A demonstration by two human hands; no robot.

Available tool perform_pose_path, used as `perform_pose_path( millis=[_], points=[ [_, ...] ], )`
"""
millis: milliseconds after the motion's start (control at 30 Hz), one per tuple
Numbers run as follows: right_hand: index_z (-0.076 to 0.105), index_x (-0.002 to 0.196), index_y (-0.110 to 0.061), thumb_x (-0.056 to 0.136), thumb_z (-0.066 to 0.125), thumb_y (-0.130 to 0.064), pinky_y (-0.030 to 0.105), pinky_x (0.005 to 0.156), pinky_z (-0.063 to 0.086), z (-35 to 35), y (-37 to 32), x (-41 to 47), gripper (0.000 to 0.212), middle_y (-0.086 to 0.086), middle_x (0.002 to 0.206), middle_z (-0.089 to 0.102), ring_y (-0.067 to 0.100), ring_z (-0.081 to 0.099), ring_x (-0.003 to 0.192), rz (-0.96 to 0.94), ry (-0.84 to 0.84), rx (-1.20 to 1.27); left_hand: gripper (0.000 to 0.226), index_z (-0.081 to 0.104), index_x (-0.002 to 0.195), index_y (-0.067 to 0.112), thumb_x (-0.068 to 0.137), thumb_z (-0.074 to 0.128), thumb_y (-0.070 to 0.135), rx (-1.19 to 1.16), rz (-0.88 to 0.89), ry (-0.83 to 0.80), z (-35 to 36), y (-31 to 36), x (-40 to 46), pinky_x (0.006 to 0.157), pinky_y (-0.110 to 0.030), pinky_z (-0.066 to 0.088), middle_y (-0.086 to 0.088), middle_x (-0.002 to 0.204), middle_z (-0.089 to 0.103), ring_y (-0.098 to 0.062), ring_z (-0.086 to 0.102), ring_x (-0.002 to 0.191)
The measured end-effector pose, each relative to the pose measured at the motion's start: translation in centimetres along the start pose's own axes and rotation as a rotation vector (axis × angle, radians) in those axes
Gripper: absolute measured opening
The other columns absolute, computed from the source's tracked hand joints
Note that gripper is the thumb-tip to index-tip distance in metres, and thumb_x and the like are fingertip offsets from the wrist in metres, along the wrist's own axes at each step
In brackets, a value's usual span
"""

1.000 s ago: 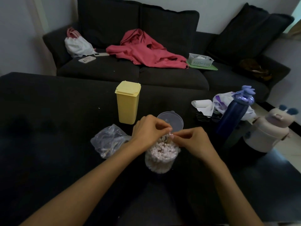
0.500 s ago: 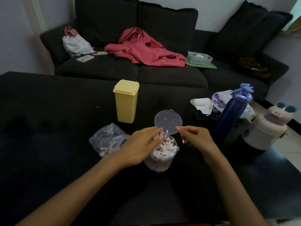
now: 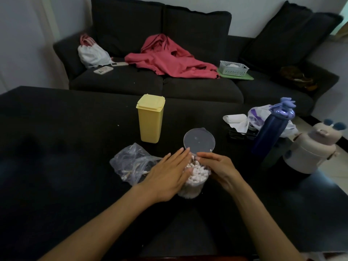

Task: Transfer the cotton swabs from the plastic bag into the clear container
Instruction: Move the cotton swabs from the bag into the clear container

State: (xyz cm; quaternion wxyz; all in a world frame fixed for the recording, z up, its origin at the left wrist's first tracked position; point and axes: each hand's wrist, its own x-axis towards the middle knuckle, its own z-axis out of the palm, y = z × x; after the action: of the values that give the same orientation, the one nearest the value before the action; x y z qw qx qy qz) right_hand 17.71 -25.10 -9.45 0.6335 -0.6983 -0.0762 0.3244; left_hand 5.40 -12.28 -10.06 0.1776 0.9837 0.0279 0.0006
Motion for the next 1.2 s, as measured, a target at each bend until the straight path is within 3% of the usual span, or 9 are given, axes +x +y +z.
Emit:
perform_pose_path(
  millis=[167, 367, 533, 733, 900, 967, 1033, 1133, 1200],
  points=[
    [0.069, 0.094, -0.018, 0.077, 0.072, -0.011, 0.03, 0.071, 0.054, -0.2, 0.3, 0.2, 0.019, 0.007, 0.105, 0.066, 0.022, 0.064, 0.097, -0.027, 0.004, 0.046, 0.056, -0.002, 0.151, 0.021, 0.102, 0.013, 0.044, 0.049, -0.068, 0.003, 0.0, 0.6, 1.5, 0.116, -0.028, -0.006, 0.006, 0.159, -0.008, -0.003, -0.009, 0.144],
    [0.069, 0.094, -0.017, 0.076, 0.073, -0.007, 0.032, 0.076, 0.056, 0.2, 0.3, 1.0, 0.021, 0.01, 0.105, 0.066, 0.023, 0.065, 0.096, -0.084, 0.122, 0.01, 0.068, -0.008, 0.15, 0.02, 0.097, 0.014, 0.057, 0.043, -0.075, -0.043, -0.1, 0.3, 2.7, 0.114, -0.03, -0.008, 0.005, 0.158, -0.013, -0.004, -0.012, 0.143],
    [0.067, 0.093, -0.015, 0.076, 0.073, -0.007, 0.028, 0.068, 0.054, 0.1, -0.1, 1.1, 0.019, 0.008, 0.098, 0.066, 0.02, 0.065, 0.088, -0.066, 0.136, -0.011, 0.062, -0.008, 0.15, 0.022, 0.099, 0.014, 0.051, 0.131, 0.087, 0.045, -0.5, 0.4, 1.7, 0.114, -0.024, -0.011, 0.006, 0.159, -0.01, 0.0, -0.011, 0.142],
    [0.065, 0.093, -0.018, 0.082, 0.068, -0.013, 0.023, 0.063, 0.048, 0.0, -0.2, 0.6, 0.013, 0.0, 0.095, 0.063, 0.012, 0.06, 0.085, -0.101, 0.157, 0.001, 0.065, -0.001, 0.151, 0.018, 0.098, 0.012, 0.053, 0.233, 0.044, 0.036, 0.0, 0.9, 1.9, 0.113, -0.027, -0.012, 0.001, 0.16, 0.0, -0.006, -0.005, 0.145],
    [0.063, 0.094, -0.025, 0.085, 0.065, -0.024, 0.018, 0.062, 0.04, 0.5, -1.7, -0.6, 0.009, -0.005, 0.094, 0.062, 0.006, 0.056, 0.083, -0.321, 0.339, -0.019, 0.061, 0.0, 0.152, 0.024, 0.099, 0.014, 0.051, 0.137, 0.003, 0.016, -0.4, 1.2, 2.5, 0.115, -0.03, -0.009, 0.004, 0.16, -0.001, -0.005, -0.008, 0.144],
    [0.063, 0.09, -0.029, 0.086, 0.064, -0.025, 0.018, 0.065, 0.041, 1.0, -2.2, -1.4, 0.006, -0.005, 0.095, 0.063, 0.006, 0.057, 0.084, -0.426, 0.338, -0.045, 0.056, 0.002, 0.15, 0.031, 0.1, 0.017, 0.05, 0.053, 0.026, 0.12, -1.6, 1.4, 1.6, 0.112, -0.027, -0.011, 0.01, 0.159, -0.001, -0.003, -0.009, 0.144],
    [0.061, 0.086, -0.034, 0.086, 0.064, -0.024, 0.016, 0.068, 0.043, 2.1, -2.5, -2.3, 0.01, -0.009, 0.092, 0.063, 0.002, 0.059, 0.085, -0.541, 0.297, -0.129, 0.049, 0.015, 0.148, 0.036, 0.101, 0.025, 0.043, 0.023, 0.005, 0.305, -3.3, 0.8, -0.2, 0.11, -0.024, -0.005, 0.014, 0.157, 0.009, -0.002, 0.0, 0.143],
    [0.062, 0.088, -0.034, 0.086, 0.065, -0.026, 0.009, 0.065, 0.046, 4.2, -2.1, -3.4, 0.008, -0.014, 0.086, 0.063, -0.007, 0.059, 0.08, -0.681, 0.177, -0.368, 0.035, 0.045, 0.132, 0.037, 0.097, 0.043, 0.029, 0.023, -0.152, 0.577, -5.2, -1.9, -3.4, 0.107, -0.024, 0.019, 0.016, 0.143, 0.036, -0.001, 0.026, 0.133],
    [0.064, 0.096, -0.031, 0.088, 0.062, -0.027, 0.008, 0.067, 0.045, 5.5, -1.2, -3.8, 0.009, -0.016, 0.091, 0.063, -0.009, 0.057, 0.082, -0.706, 0.045, -0.608, 0.035, 0.048, 0.128, 0.035, 0.094, 0.05, 0.024, -0.027, -0.299, 0.651, -5.6, -4.4, -5.5, 0.098, -0.023, 0.031, 0.013, 0.135, 0.043, 0.0, 0.035, 0.124]
  ],
)
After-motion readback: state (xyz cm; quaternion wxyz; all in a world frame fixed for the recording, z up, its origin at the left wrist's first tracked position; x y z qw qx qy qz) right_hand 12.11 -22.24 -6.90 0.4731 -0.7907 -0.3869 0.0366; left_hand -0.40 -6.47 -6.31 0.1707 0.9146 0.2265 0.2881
